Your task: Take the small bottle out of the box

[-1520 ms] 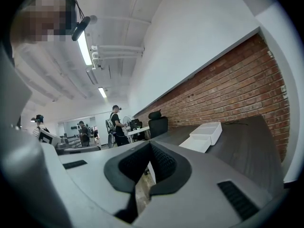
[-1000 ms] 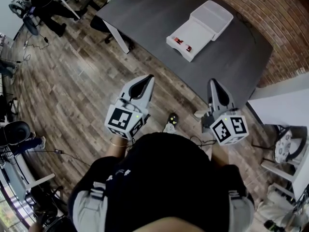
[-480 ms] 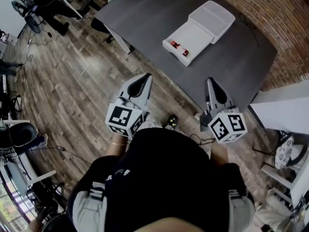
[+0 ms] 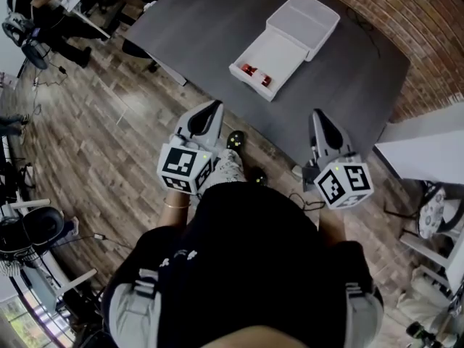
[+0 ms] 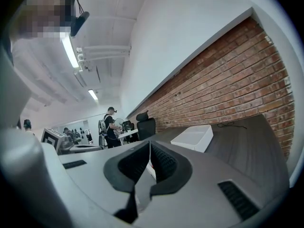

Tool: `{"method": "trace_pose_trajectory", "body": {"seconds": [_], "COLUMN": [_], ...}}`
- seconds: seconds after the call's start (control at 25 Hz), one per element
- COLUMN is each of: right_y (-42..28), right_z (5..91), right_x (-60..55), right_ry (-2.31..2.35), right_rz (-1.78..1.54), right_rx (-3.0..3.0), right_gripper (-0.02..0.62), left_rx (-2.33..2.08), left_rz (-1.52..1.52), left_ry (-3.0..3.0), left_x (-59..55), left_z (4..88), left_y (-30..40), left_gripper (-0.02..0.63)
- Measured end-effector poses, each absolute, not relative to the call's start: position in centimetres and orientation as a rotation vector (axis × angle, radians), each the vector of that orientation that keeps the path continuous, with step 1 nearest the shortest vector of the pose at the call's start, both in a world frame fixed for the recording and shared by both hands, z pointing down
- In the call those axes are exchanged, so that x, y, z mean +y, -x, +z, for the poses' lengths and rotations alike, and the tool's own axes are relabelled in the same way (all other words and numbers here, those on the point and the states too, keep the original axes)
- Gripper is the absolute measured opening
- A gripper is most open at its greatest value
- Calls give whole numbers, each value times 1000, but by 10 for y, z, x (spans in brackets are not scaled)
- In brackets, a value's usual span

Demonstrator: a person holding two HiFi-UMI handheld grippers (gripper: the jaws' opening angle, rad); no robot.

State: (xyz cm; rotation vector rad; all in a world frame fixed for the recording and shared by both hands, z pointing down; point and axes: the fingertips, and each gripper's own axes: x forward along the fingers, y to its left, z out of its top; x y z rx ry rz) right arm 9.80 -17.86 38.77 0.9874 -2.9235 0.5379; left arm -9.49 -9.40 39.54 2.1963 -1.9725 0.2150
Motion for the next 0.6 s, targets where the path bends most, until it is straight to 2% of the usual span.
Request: {"method": "trace_pose_trajectory", "body": {"seconds": [0.28,0.6], "right_y": [-96,-61], "right_z": [391,402], "right_x": [-213,-245], "right_ry": [-1105,-1139], "right_rz": [535,541], "right_rx": [-2876,-2798], "right_gripper": [15,18], "left_rx": [-1856,-1635], "left_rz": [312,495], "left_ry": [-2295,-2420], "left_x": [-141,-206], "left_z": [410,441], "left_y": [105,121], "left_gripper": [6,6]}}
